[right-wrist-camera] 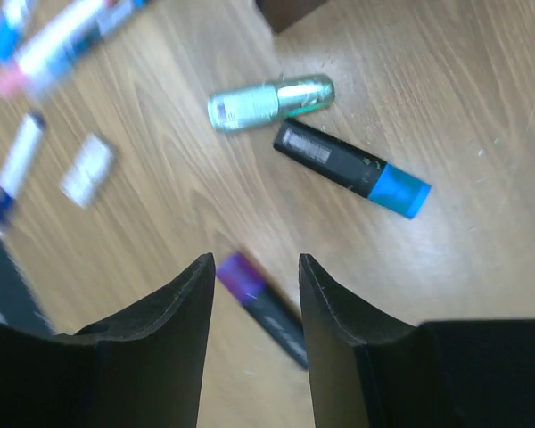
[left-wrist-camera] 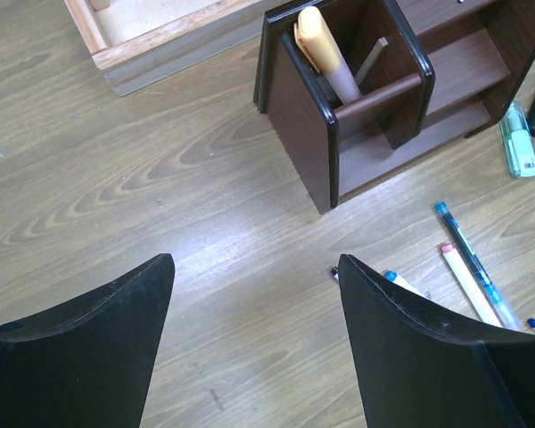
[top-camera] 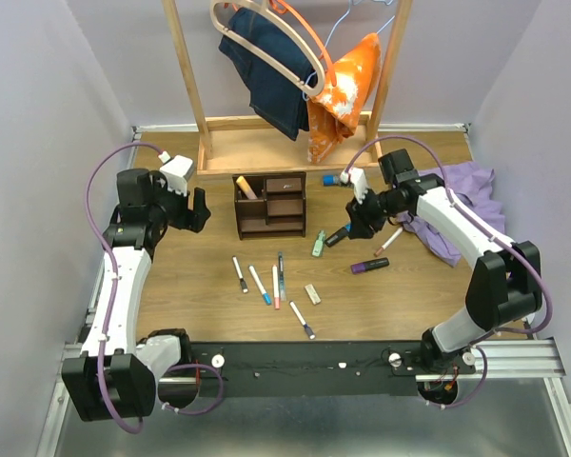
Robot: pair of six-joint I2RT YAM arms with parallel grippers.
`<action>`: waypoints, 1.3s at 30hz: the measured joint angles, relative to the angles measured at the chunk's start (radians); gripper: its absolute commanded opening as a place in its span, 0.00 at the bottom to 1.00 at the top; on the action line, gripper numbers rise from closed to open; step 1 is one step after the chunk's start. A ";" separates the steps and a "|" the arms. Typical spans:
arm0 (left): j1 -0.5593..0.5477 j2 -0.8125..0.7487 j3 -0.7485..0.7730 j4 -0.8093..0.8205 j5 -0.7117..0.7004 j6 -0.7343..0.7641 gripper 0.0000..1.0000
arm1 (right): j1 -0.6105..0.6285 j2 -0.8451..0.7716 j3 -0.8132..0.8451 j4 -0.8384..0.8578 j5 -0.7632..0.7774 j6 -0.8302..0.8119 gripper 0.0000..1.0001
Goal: Sort the stationery into containers
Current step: Pick up the pen from the center of the board.
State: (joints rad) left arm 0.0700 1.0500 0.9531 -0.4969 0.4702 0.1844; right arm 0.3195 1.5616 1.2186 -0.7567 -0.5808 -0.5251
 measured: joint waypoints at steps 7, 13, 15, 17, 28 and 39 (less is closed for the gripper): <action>0.000 -0.010 -0.015 -0.004 0.005 0.014 0.83 | 0.008 0.000 -0.057 -0.080 0.021 -0.568 0.53; 0.000 -0.011 -0.036 -0.004 0.005 0.014 0.82 | 0.046 0.002 -0.149 -0.101 0.056 -0.834 0.55; 0.000 -0.011 -0.044 -0.004 0.005 0.013 0.82 | 0.061 0.004 -0.168 -0.106 0.065 -0.883 0.55; 0.000 -0.011 -0.050 -0.004 0.005 0.010 0.82 | 0.072 0.010 -0.182 -0.105 0.069 -0.910 0.55; 0.000 -0.008 -0.052 -0.002 0.004 0.006 0.82 | 0.107 0.098 -0.235 -0.059 0.127 -0.964 0.50; 0.000 -0.002 -0.063 0.002 0.004 -0.009 0.82 | 0.119 0.102 -0.246 -0.039 0.138 -0.943 0.11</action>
State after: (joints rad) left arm 0.0700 1.0485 0.8898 -0.4946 0.4740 0.1753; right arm 0.4381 1.6638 0.9730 -0.7959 -0.4423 -1.4677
